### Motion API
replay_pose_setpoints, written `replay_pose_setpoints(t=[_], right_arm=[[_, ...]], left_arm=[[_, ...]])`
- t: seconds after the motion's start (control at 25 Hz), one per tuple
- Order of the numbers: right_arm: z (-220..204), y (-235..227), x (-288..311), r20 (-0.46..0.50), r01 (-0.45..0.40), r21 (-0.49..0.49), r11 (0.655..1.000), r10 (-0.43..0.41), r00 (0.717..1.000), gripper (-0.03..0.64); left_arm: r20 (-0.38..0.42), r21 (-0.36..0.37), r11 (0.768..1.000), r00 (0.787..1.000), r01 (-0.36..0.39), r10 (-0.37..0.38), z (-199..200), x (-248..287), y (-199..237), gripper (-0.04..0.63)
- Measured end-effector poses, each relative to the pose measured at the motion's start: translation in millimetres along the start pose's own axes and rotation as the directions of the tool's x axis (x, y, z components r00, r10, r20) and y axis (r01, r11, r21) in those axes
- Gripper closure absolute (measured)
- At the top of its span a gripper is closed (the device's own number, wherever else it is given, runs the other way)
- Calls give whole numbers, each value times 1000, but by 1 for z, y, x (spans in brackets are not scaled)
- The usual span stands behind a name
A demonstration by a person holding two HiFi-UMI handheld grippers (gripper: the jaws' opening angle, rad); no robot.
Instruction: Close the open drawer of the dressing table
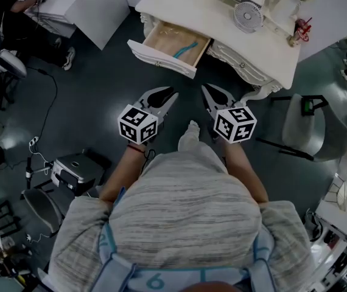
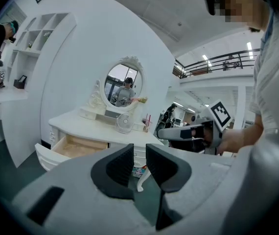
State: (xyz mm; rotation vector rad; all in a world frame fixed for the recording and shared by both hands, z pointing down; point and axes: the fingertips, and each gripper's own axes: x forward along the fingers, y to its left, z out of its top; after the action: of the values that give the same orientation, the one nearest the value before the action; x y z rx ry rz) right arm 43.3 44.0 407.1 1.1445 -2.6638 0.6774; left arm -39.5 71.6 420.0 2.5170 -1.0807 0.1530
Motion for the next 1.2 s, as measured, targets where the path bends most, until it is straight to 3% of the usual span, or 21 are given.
replay_pose_setpoints(t=[0.48,0.84,1.2], right_arm=[[38,-65,55,-43,-62,-5,998,62,997,607],[42,-94,80,-64,-137,-25,990,136,989,606],[38,-108,109,-95,-151,-40,988,146,985,606]], left_arm=[[-3,-28,998,999,-54,54,30,76,47,508],[-31,-50,990,991,-128,127,18,105,79,508],[-81,-49,978,977,-204,199,-3,102,120,508]])
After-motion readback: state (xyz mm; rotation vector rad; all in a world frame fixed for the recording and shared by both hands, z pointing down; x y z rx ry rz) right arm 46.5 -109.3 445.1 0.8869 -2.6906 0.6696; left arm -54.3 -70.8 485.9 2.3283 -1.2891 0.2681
